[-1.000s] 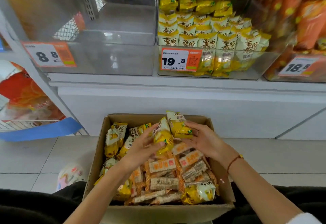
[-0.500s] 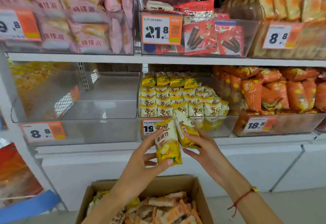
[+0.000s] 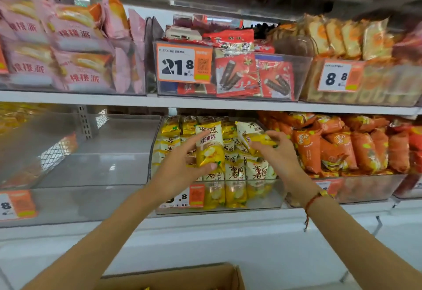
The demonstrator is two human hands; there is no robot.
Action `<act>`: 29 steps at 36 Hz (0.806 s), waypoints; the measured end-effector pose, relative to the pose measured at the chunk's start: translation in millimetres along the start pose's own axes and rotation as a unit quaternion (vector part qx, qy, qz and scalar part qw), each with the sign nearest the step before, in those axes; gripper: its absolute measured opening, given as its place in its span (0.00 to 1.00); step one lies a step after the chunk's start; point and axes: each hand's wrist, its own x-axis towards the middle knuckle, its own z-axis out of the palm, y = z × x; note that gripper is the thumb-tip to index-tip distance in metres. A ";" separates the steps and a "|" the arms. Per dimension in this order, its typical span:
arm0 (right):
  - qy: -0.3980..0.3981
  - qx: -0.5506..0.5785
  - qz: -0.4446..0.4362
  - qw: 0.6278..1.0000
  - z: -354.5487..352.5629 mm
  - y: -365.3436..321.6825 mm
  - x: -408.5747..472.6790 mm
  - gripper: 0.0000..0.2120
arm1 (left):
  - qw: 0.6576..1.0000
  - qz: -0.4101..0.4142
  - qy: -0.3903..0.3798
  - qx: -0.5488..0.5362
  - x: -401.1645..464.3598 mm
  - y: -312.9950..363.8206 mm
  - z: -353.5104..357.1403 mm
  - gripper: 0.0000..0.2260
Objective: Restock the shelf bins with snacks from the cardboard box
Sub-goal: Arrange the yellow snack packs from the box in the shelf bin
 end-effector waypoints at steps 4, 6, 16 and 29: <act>0.015 -0.136 -0.063 0.989 10.2 7.9 37.2 0.28 | 0.999 -0.007 0.008 0.039 25.2 -18.1 0.7 0.31; 0.023 -0.214 -0.093 0.972 18.1 11.5 55.7 0.29 | 0.999 -0.016 0.016 0.040 32.5 -26.7 0.3 0.31; 0.016 -0.262 -0.041 0.964 58.4 26.2 129.0 0.22 | 0.995 -0.014 0.012 0.095 41.9 -51.9 -10.4 0.31; -0.036 -0.347 -0.087 0.933 61.0 40.6 137.1 0.30 | 0.998 -0.030 -0.001 0.050 25.0 -48.5 -17.0 0.31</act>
